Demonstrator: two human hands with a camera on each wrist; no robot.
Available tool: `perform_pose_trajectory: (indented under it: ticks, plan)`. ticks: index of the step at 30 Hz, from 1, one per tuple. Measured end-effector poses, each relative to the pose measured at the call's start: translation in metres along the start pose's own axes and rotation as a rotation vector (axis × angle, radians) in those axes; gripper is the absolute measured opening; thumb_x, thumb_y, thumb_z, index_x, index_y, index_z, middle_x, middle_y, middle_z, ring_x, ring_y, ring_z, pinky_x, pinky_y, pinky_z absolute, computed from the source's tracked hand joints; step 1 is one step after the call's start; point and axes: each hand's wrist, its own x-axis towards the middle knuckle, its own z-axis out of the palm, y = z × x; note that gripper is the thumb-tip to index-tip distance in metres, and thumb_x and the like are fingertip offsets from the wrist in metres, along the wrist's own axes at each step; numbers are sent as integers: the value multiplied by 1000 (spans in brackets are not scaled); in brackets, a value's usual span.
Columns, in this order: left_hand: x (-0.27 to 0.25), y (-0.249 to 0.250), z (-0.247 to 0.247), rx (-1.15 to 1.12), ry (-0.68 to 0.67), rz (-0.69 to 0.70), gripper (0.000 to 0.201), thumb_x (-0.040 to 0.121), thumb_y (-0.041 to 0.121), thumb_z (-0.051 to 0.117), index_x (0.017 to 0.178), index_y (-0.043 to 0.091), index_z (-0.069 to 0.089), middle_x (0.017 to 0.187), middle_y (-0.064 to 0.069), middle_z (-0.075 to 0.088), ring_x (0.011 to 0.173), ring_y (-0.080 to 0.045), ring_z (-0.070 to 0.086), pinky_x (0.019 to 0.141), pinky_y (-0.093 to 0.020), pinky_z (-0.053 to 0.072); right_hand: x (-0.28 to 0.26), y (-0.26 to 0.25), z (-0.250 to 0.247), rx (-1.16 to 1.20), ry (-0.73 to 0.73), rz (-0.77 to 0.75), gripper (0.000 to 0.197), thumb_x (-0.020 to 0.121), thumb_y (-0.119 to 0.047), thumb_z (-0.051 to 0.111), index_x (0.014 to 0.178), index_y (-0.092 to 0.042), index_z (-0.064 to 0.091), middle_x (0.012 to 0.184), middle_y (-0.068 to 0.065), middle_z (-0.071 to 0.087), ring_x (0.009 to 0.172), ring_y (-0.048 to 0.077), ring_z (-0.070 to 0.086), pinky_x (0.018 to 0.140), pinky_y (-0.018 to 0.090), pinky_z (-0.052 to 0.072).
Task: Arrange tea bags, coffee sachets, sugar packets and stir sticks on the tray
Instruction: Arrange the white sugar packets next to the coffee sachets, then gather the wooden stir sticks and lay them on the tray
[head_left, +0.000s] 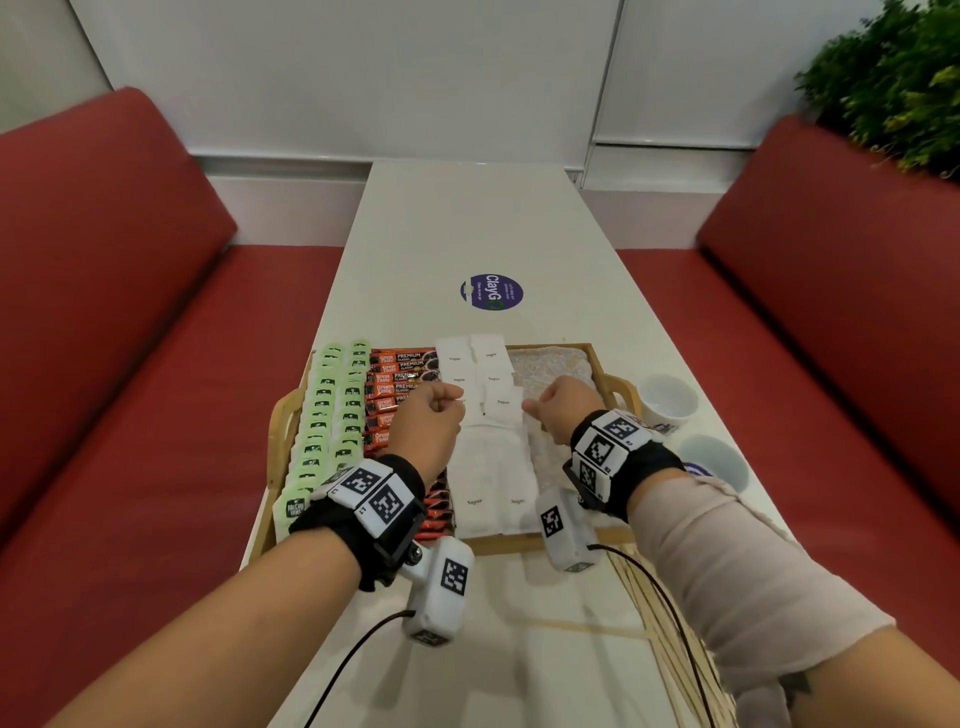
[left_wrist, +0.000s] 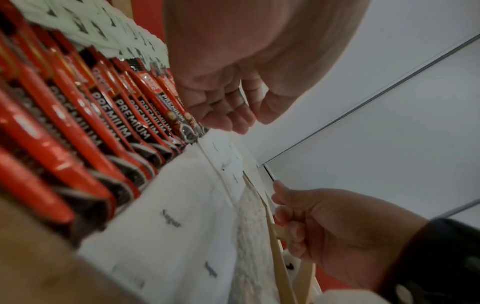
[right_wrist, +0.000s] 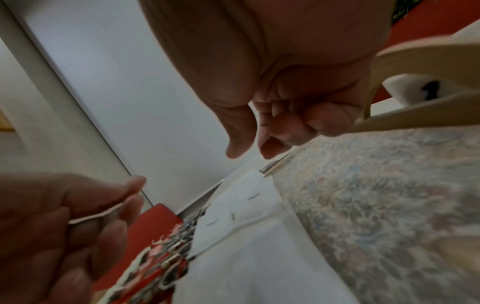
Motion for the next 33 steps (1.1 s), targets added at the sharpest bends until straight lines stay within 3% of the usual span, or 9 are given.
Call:
perform_pose_trajectory:
  ticks: [3,6,12,16,20,24,28,30,33]
  plan:
    - [-24,3,4,6,-22,22,17,94,5,48,107,12,58,81,2,54,70,-10,52,61,-24,42,-33,10,-7,88,15,-66,25,92,-33,58,80,-13,51,89,8,62,72,21,53,67,29,46]
    - [-51,1,9,7,-36,25,17,93,5,47,102,14,58,84,2,55,70,-10,52,59,-24,41,-70,26,-7,185,53,-112,18,90,-31,61,83,-17,52,95,7,66,79,21,56,78,37,51]
    - [-93,-7,23,16,-129,-7,16,92,6,49,99,17,59,88,1,58,73,-12,55,64,-27,43,-122,58,-1,257,67,-98,18,89,-34,62,83,-19,54,75,-3,64,68,13,56,76,35,52]
    - [-108,-6,36,57,-203,-5,17,91,8,51,93,22,60,86,1,59,76,-15,57,68,-28,45,-142,70,-3,262,104,-92,21,88,-34,64,77,-20,53,81,1,66,76,17,59,78,37,52]
    - [-117,-4,46,92,-265,11,17,90,9,53,90,25,59,87,1,59,81,-19,57,71,-31,45,-159,81,-8,270,150,-73,23,88,-30,64,73,-18,52,80,4,63,71,18,56,74,36,52]
    - [-130,-4,47,73,-340,-21,16,91,8,50,99,18,59,89,-1,57,75,-15,53,62,-29,45,-173,94,-10,288,205,-25,18,87,-32,63,86,-14,60,85,4,66,75,19,58,77,38,53]
    - [-144,-9,38,80,-399,-35,15,92,8,50,103,15,58,87,-1,55,75,-13,52,63,-27,46,-191,102,-3,271,245,13,14,89,-28,62,87,-15,59,81,0,62,66,14,52,60,27,43]
    - [-152,-16,34,94,-423,-39,15,92,7,50,102,15,57,89,-1,55,77,-13,52,64,-27,46,-198,106,5,250,267,30,11,89,-26,62,88,-15,58,81,-2,60,70,16,52,56,25,38]
    - [-162,-24,29,121,-461,-57,17,91,5,50,102,16,57,95,0,56,80,-13,51,64,-27,46,-206,112,14,224,285,68,14,89,-24,60,98,-12,62,89,-2,59,82,16,53,67,28,40]
